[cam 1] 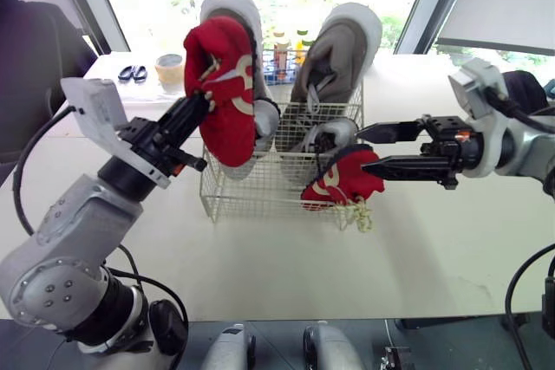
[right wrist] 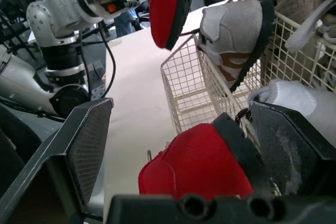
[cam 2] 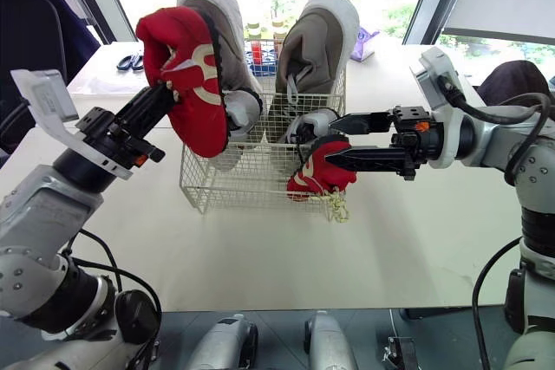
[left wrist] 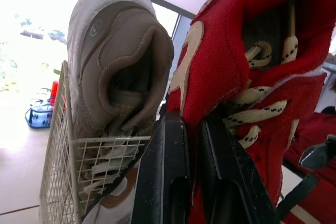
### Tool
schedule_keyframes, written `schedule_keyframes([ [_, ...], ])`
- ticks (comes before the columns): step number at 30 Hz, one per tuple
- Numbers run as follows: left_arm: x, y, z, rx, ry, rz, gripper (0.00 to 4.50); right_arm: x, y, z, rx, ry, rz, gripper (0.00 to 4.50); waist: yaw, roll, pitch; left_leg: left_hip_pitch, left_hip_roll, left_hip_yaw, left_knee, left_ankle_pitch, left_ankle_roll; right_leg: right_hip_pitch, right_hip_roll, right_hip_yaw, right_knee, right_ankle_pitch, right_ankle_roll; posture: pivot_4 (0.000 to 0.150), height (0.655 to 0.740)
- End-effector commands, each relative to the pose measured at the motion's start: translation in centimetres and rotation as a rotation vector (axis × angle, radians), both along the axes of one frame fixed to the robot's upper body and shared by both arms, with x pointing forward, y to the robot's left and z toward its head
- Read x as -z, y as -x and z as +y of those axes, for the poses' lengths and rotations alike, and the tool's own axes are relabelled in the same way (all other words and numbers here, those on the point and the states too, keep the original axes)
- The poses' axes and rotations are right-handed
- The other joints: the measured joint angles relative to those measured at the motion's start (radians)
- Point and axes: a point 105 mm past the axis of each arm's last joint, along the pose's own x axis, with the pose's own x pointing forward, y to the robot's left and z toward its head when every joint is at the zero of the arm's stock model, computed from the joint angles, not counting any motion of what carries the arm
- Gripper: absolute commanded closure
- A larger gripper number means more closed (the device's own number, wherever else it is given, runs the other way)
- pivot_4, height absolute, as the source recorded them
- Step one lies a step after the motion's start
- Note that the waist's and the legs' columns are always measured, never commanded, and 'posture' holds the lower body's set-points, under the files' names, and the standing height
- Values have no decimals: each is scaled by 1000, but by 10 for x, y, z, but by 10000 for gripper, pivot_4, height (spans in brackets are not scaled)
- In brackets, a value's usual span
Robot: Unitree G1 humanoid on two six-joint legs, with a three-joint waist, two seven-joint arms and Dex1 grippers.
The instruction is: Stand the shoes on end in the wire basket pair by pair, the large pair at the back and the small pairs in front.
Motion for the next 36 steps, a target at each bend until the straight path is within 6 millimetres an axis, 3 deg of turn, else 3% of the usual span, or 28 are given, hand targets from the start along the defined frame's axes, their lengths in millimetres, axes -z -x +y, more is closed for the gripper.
schedule_keyframes([
  [1, -1, 8, -7, 9, -39, -55, 44111, -10, 4, -1, -1, -4, -44, 0, 0, 0, 0, 0, 0, 0, 0, 0, 0, 0, 0, 0, 0, 0, 0, 1500, 7400],
  [6, 24, 5, -8, -40, -94, -4, 44111, -13, 5, 2, -8, -50, -19, 0, 0, 0, 0, 0, 0, 0, 0, -1, 2, 0, 0, 0, 0, 0, 0, 1500, 7400],
  [12, 48, -18, -7, -167, -110, -18, 44111, -18, 8, 8, -11, -63, -12, 0, 4, 2, -1, 3, 0, 0, 0, -3, 6, 5, 0, -1, -2, 0, 0, 1500, 7400],
  [18, 40, -31, -8, -228, -87, -90, 44111, -19, 11, 8, 7, -73, -7, 0, 6, 2, -1, 14, 0, 0, -1, -6, 11, 17, -1, -2, -6, 0, -1, 1500, 7400],
  [28, 21, -25, -15, -190, -9, -124, 44111, -13, 14, 10, 8, -77, 26, 0, 3, 2, -1, 14, 0, -1, -1, -6, 11, 17, -1, -2, -5, 0, 0, 1500, 7400],
  [32, 40, -28, -13, -231, -98, -102, 44111, -11, 14, 11, 4, -87, 32, 0, 2, 2, -1, 14, 0, -1, -1, -6, 11, 17, 0, -2, -5, 0, 0, 1500, 7400],
  [36, 71, -34, -10, -299, -222, -80, 44111, -10, 14, 12, 0, -99, 32, 0, 2, 3, -2, 14, 0, -1, -1, -6, 11, 17, 0, -2, -5, 0, 0, 1500, 7400],
])
